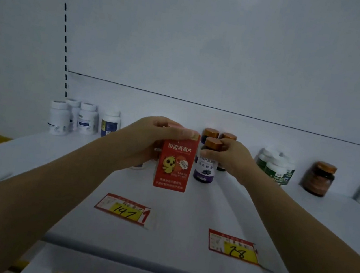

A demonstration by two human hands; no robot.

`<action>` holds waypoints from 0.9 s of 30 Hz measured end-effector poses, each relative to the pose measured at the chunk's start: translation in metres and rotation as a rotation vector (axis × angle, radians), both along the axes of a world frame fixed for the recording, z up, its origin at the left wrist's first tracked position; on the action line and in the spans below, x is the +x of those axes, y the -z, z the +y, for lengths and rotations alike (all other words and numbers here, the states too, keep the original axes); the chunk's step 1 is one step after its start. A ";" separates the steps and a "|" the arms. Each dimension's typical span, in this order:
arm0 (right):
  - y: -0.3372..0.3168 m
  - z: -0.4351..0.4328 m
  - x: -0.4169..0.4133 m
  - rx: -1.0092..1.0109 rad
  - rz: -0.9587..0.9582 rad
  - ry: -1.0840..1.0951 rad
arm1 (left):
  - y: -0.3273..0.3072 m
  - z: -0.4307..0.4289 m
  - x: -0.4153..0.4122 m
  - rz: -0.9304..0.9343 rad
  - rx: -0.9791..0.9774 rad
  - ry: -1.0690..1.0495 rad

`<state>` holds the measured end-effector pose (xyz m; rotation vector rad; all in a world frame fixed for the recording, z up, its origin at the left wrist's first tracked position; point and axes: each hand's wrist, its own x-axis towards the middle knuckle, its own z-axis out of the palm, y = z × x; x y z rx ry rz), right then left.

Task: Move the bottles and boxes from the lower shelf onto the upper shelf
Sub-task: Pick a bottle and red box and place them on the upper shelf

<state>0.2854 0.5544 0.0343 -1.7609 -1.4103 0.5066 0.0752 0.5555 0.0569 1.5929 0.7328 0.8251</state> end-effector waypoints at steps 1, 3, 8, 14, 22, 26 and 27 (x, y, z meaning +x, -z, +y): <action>-0.001 0.003 0.000 0.006 -0.030 0.014 | 0.001 0.004 0.000 0.000 -0.006 0.012; -0.001 0.010 -0.002 0.032 -0.064 0.033 | 0.002 0.011 0.000 0.008 -0.012 0.033; 0.003 0.022 -0.003 0.093 -0.090 0.094 | 0.004 0.025 0.000 0.004 -0.020 0.067; 0.007 0.033 -0.001 0.113 -0.180 0.115 | 0.006 0.032 0.001 -0.013 -0.044 0.095; 0.009 0.034 0.007 0.091 -0.345 0.119 | 0.006 0.028 0.005 0.005 -0.053 0.080; 0.003 0.018 0.014 0.073 -0.417 0.085 | 0.007 0.022 0.007 0.005 -0.056 0.042; 0.001 0.012 0.016 0.054 -0.453 0.066 | 0.007 0.019 0.007 0.003 -0.055 0.034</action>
